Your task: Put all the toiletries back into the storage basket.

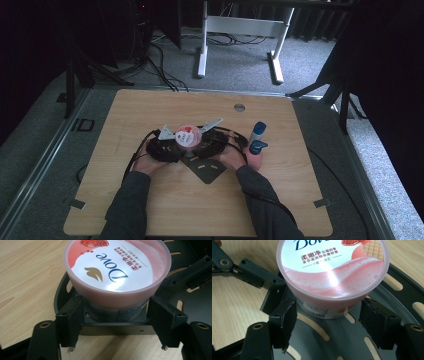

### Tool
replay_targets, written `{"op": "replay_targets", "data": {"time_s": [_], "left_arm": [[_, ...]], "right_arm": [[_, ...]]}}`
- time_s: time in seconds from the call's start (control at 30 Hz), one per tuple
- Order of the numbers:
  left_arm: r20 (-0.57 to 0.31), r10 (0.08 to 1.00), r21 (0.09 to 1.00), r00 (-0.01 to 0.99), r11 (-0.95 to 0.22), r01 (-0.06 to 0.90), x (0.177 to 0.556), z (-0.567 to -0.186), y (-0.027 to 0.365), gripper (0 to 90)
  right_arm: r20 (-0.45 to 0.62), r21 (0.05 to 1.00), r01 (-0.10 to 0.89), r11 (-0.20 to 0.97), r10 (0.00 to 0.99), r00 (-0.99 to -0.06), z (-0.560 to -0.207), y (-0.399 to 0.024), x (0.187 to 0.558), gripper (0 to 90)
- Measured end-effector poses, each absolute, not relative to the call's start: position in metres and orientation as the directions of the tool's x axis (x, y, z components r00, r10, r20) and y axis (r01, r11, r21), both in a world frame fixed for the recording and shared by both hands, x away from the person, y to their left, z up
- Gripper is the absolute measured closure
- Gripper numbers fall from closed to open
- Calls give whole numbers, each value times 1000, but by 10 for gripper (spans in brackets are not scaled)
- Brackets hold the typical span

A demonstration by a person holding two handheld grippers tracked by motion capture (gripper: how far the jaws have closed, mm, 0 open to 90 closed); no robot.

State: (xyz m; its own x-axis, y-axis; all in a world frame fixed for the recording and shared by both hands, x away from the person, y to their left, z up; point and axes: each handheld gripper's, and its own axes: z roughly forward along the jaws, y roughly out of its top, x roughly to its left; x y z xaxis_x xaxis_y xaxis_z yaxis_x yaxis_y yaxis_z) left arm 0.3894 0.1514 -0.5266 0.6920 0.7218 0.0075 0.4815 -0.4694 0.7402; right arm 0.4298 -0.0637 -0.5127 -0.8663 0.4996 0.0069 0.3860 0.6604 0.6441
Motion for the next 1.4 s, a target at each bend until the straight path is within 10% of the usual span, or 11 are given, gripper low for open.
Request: {"op": "replay_targets", "data": {"time_s": [0.97, 1.33, 1.4], "left_arm": [[13, 756, 763, 654, -430, 482, 369, -510, 163, 476], [41, 848, 760, 529, -370, 534, 377, -513, 178, 721], [59, 889, 757, 454, -336, 560, 382, -516, 183, 812]], "right_arm": [[-43, 641, 372, 671, 516, -856, -513, -62, 412, 322], [-72, 659, 398, 638, 580, -811, -506, -68, 406, 544], [-69, 648, 423, 633, 603, -795, -506, -68, 405, 744]]}}
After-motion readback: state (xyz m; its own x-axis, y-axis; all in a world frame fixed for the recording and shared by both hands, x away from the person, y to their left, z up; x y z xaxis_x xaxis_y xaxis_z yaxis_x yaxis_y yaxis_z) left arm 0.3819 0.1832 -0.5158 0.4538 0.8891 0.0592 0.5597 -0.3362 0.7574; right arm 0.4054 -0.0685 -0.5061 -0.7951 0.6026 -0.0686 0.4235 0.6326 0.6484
